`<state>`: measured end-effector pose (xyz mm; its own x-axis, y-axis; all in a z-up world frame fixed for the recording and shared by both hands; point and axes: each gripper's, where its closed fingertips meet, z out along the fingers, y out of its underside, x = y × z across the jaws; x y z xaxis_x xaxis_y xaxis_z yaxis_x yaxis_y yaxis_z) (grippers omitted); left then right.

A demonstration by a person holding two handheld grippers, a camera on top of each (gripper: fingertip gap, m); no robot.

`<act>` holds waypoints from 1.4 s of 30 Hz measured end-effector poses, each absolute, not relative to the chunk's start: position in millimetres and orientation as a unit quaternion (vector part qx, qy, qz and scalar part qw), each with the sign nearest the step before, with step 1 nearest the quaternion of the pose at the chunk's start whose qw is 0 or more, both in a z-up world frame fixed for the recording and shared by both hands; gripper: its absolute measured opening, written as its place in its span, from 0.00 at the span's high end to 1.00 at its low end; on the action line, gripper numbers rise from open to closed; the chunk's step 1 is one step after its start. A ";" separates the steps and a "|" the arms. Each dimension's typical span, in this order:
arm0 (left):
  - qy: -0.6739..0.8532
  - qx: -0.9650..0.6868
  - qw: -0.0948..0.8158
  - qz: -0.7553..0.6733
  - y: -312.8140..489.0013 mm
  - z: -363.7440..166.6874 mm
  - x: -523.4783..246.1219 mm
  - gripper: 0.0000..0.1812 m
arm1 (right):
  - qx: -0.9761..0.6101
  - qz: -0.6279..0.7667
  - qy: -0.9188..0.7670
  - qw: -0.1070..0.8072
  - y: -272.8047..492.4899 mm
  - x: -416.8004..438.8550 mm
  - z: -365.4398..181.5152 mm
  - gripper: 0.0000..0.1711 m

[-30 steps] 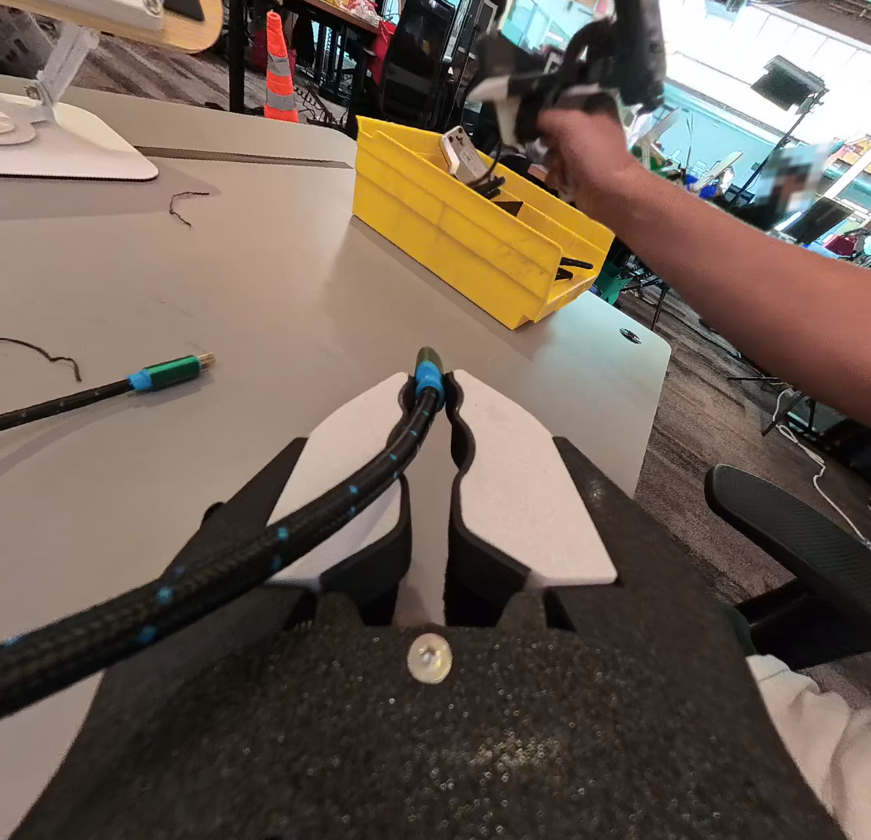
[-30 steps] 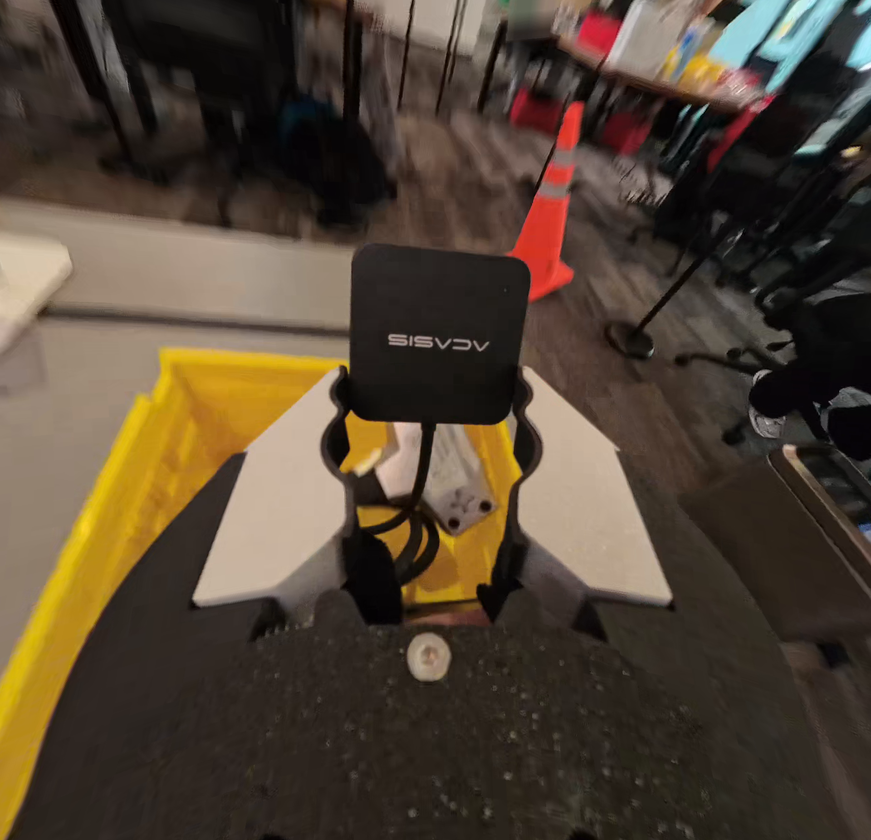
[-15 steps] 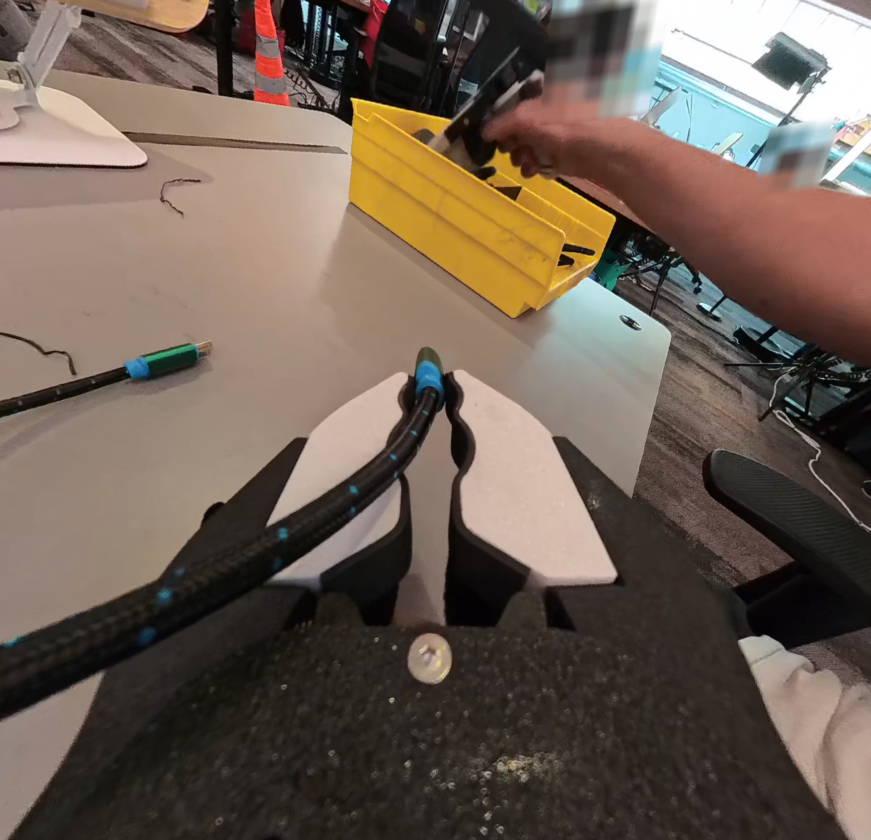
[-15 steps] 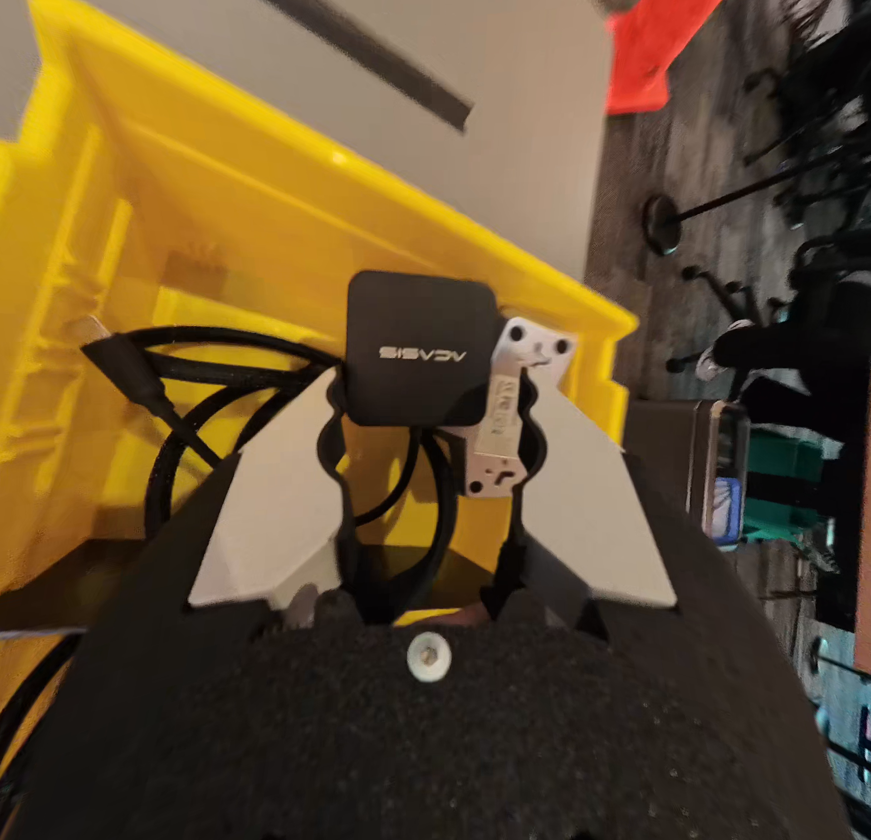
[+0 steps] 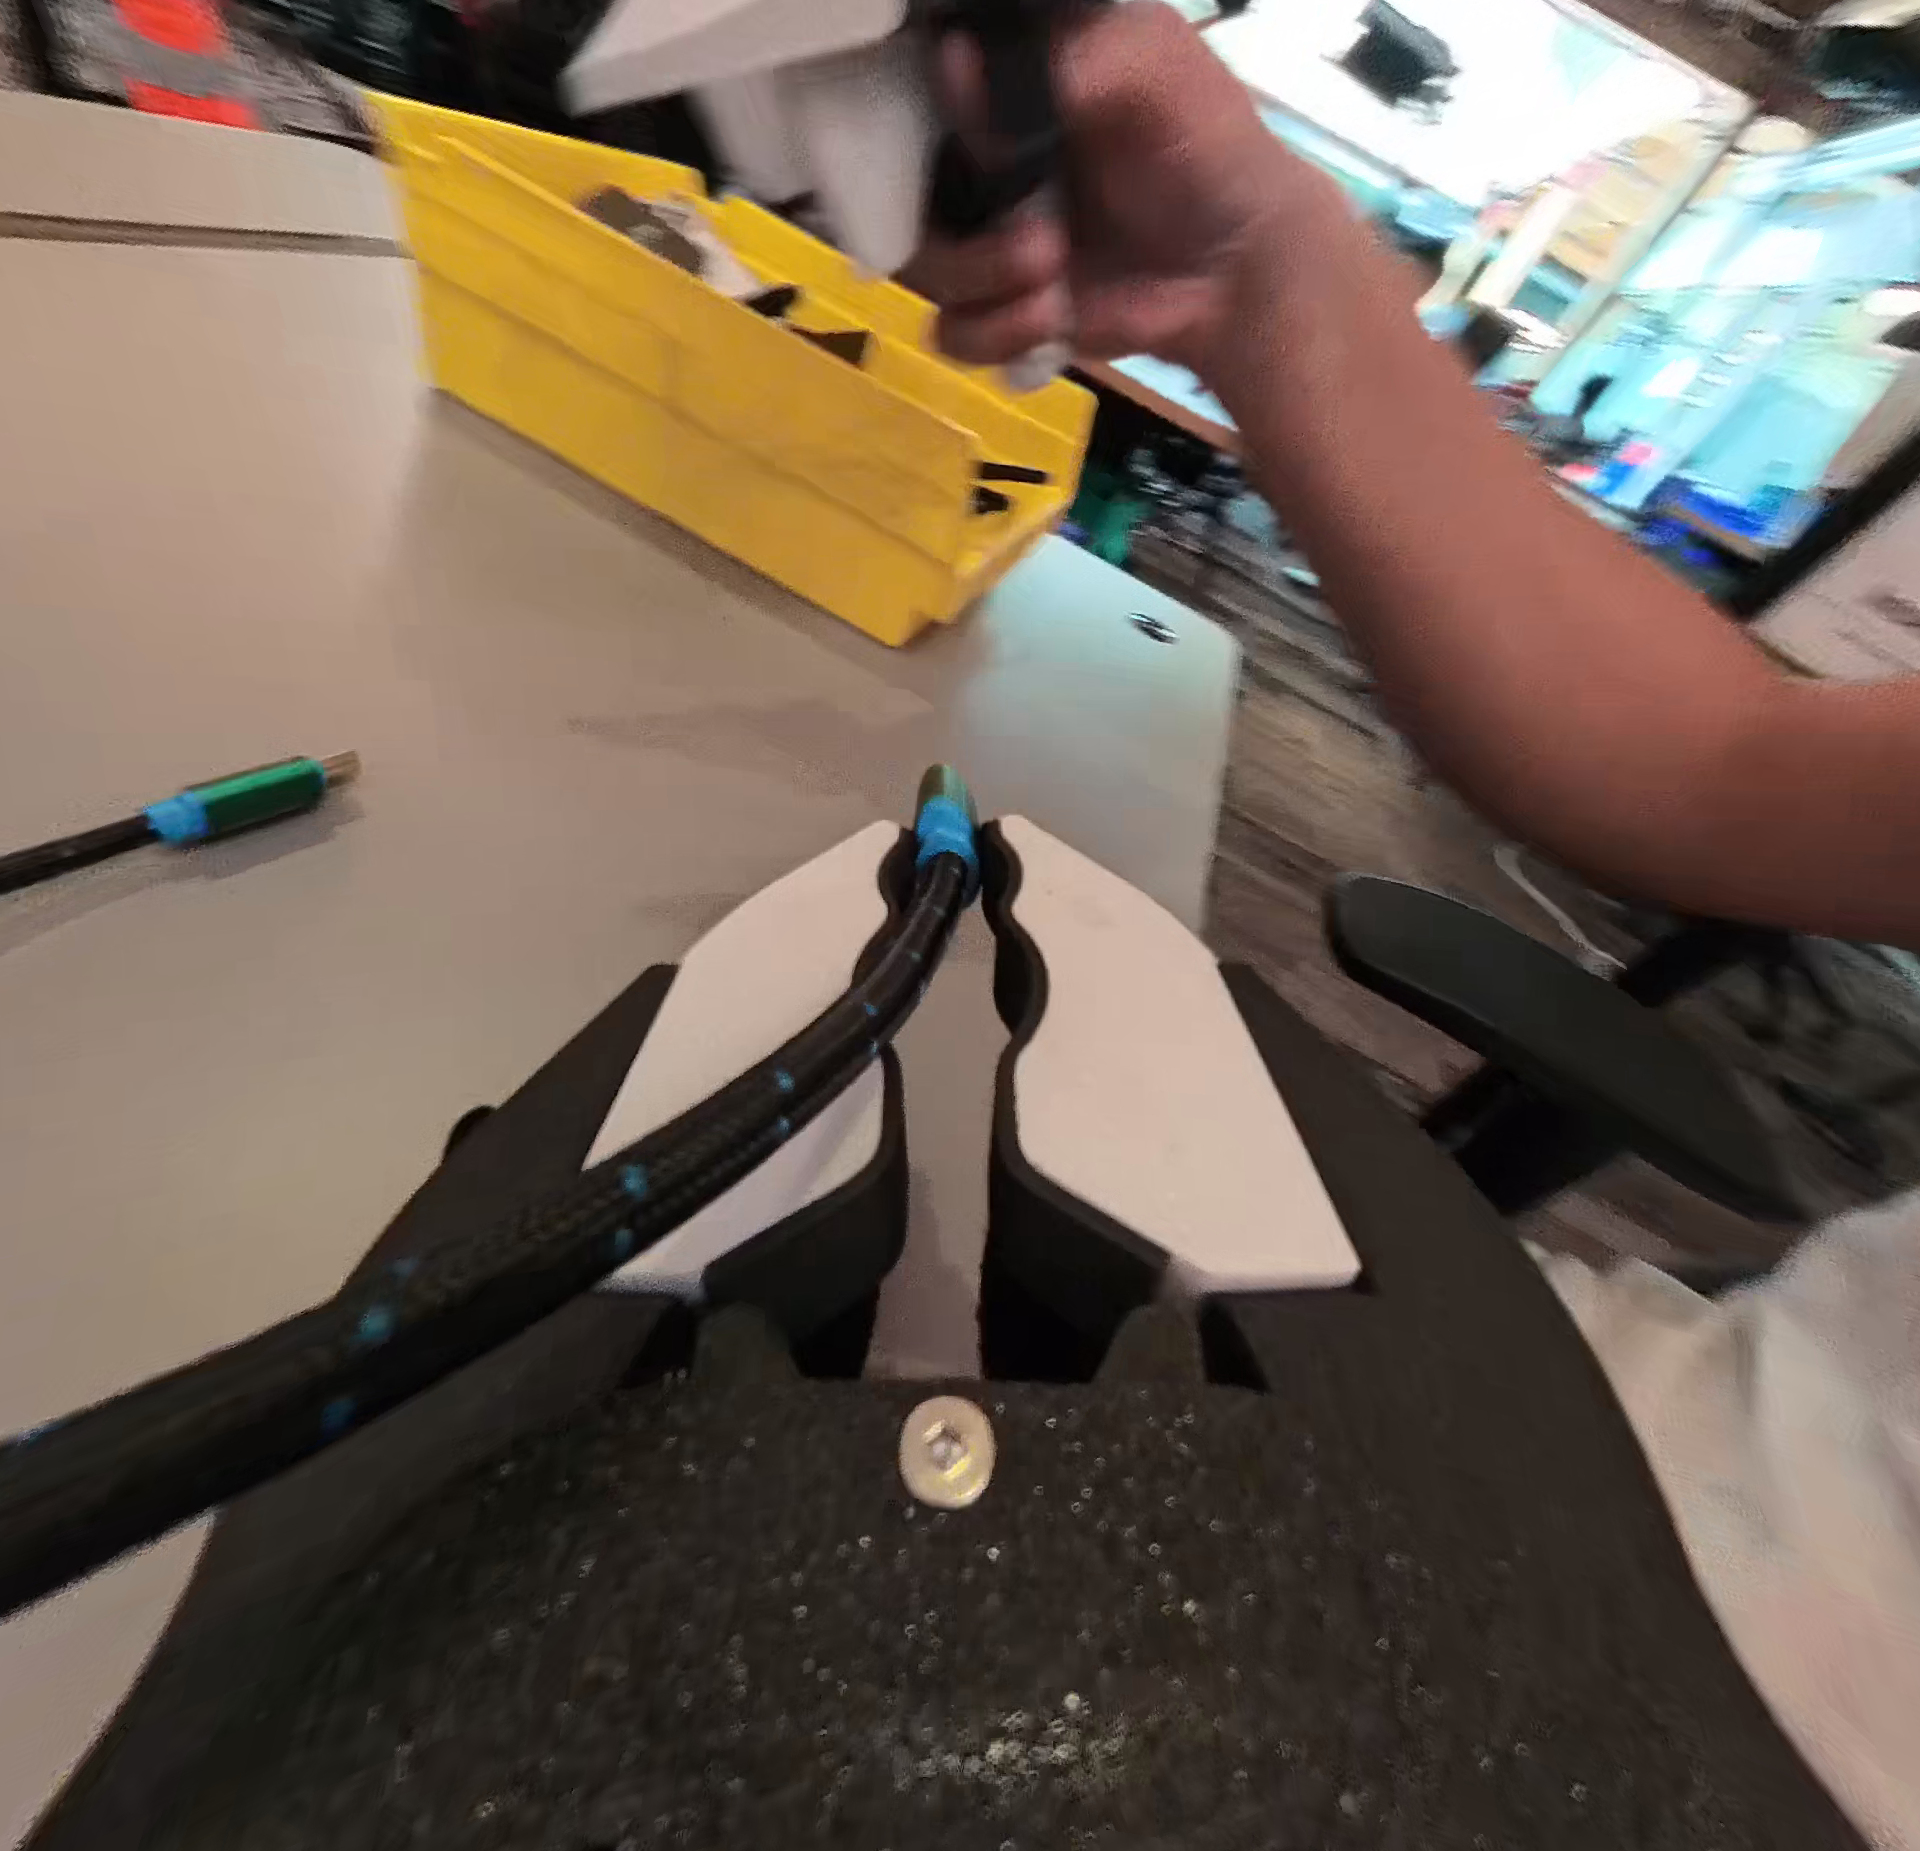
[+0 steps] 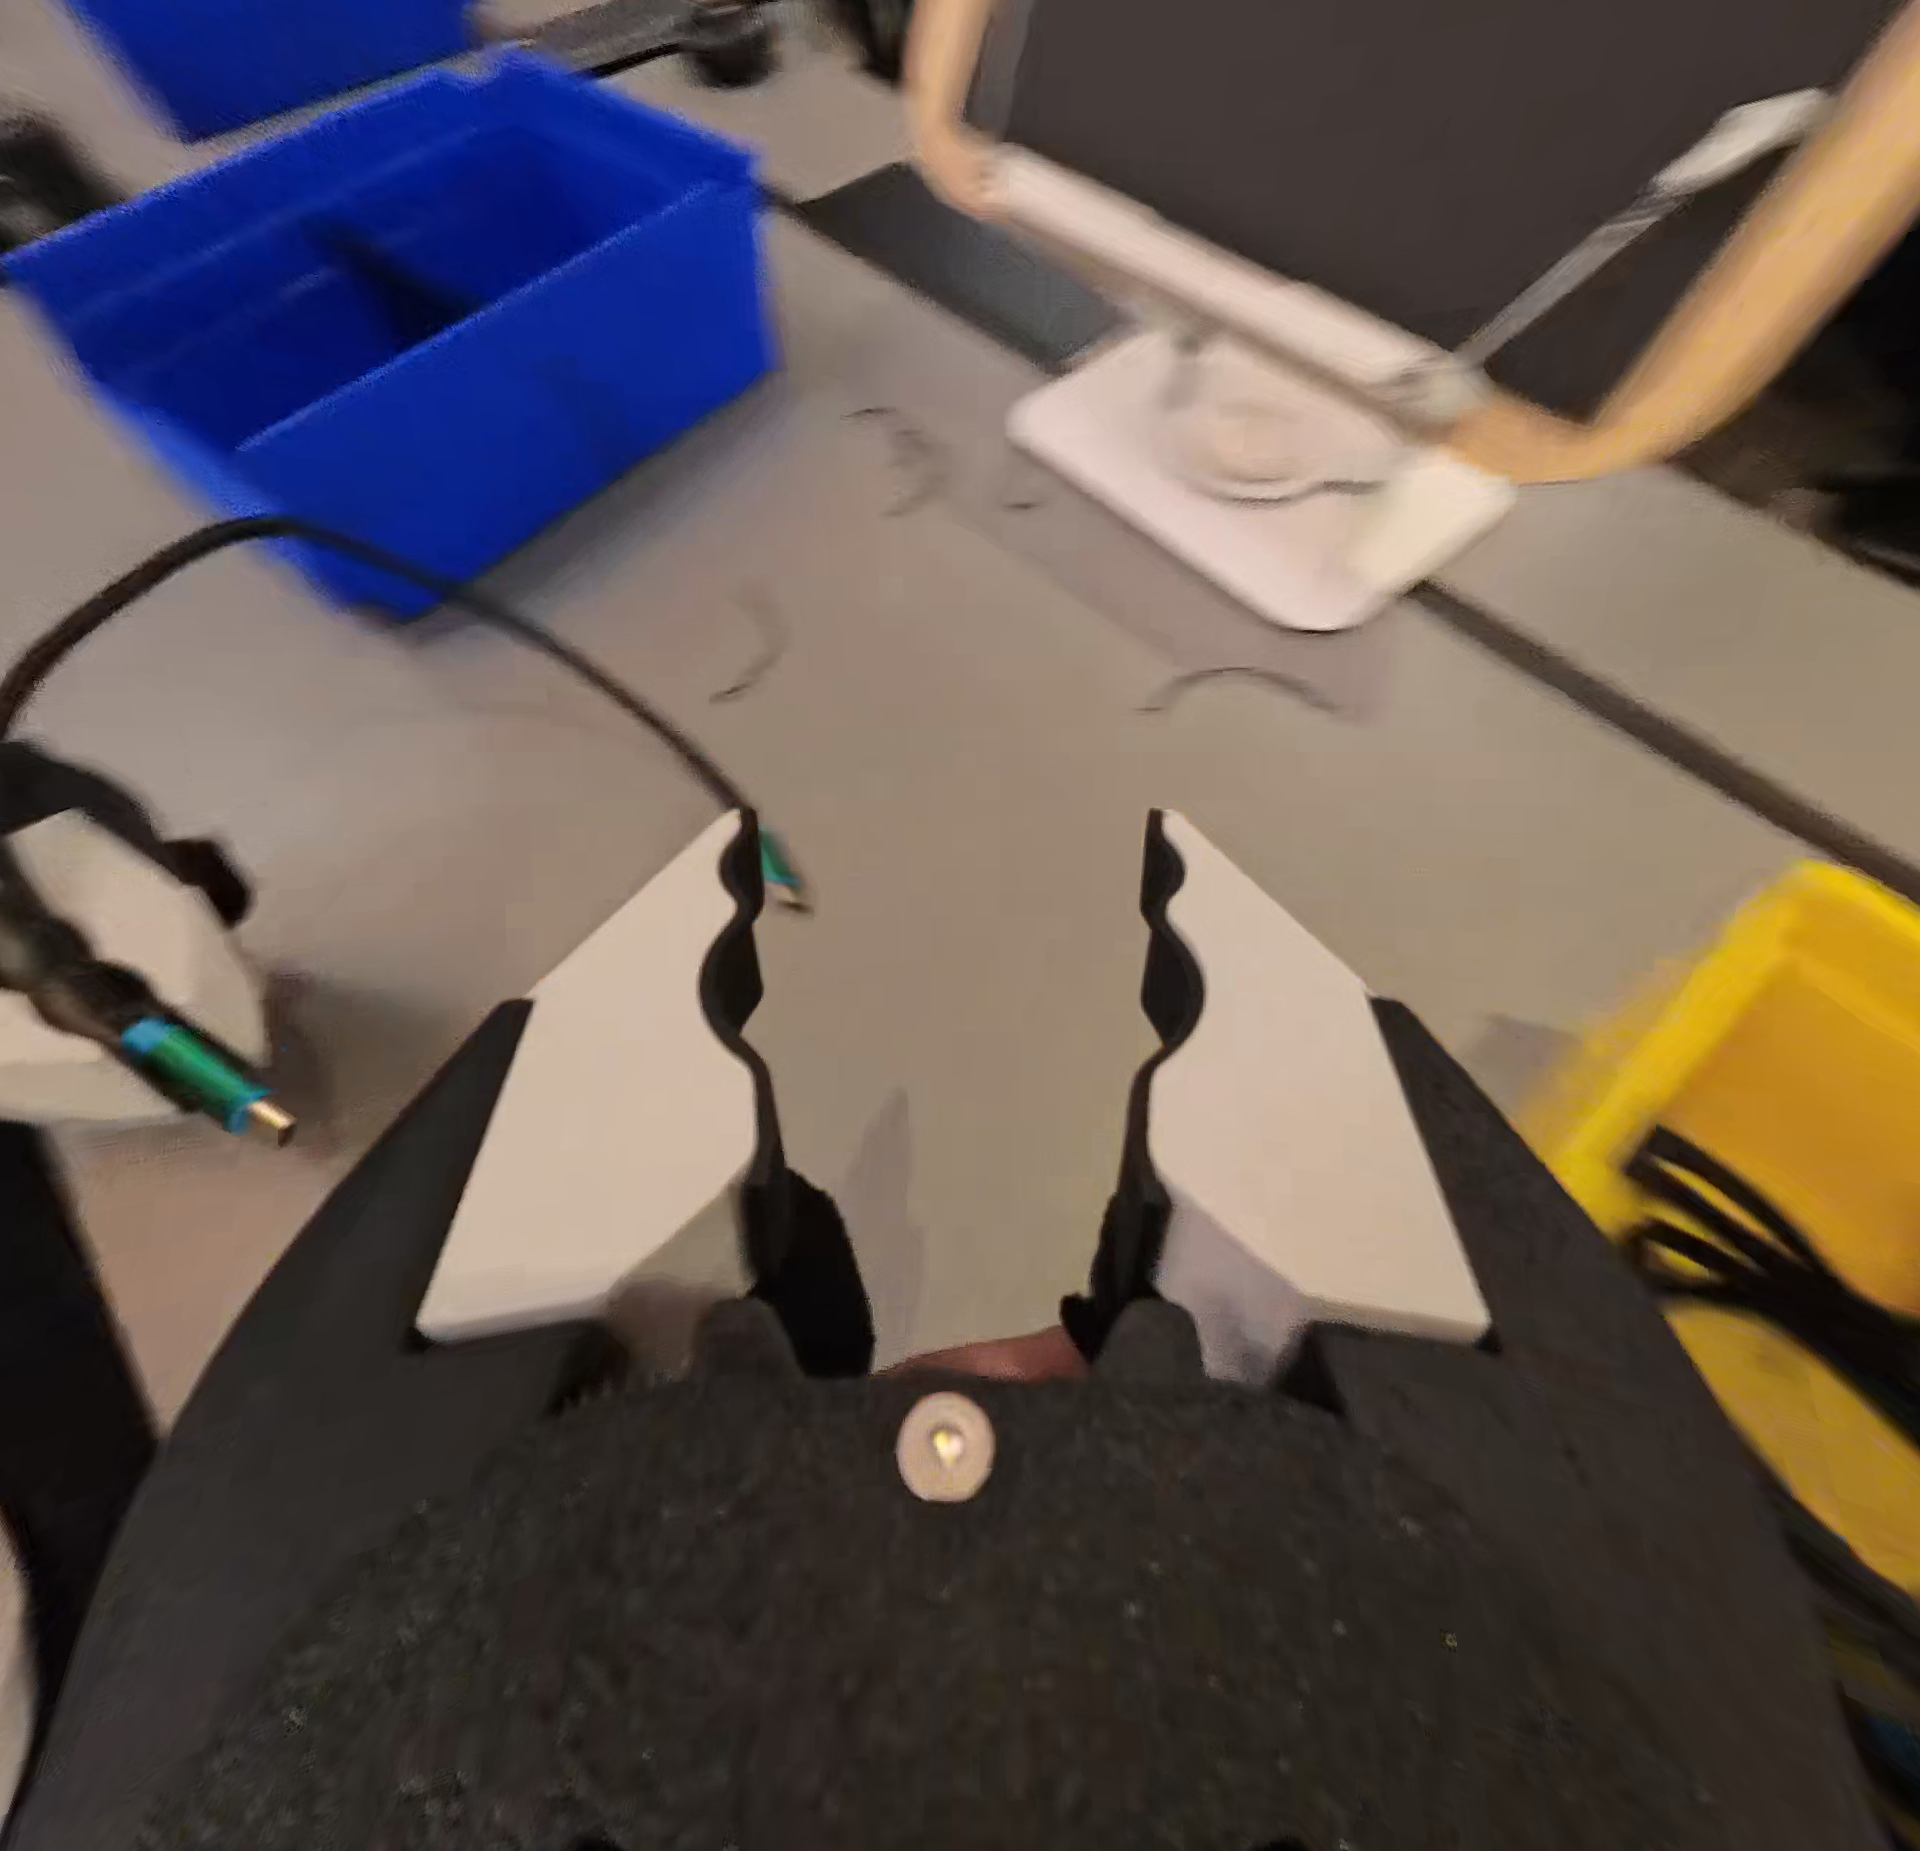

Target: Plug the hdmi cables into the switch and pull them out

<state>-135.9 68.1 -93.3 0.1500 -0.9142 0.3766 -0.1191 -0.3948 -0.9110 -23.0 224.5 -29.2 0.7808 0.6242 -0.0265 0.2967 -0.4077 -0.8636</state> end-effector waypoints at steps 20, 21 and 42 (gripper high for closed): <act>0.501 -0.543 0.235 -0.632 -12.0 -86.9 -125.5 0.77 | -0.704 0.189 -0.462 0.505 175.1 -161.1 -89.4 0.97; 0.490 -0.550 0.245 -0.630 -3.6 -85.9 -126.3 0.71 | -0.707 0.184 -0.448 0.516 179.7 -149.8 -79.1 0.97; 0.295 -0.585 0.354 -0.667 85.9 -55.1 -159.6 0.69 | -0.747 -0.282 -0.195 0.570 167.9 219.0 119.4 0.96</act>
<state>-159.6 85.9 -55.1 -0.0647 -0.8176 0.5722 0.1267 -0.5755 -0.8080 219.0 167.9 119.4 0.7650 -0.0287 0.6434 0.6128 -0.2749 -0.7409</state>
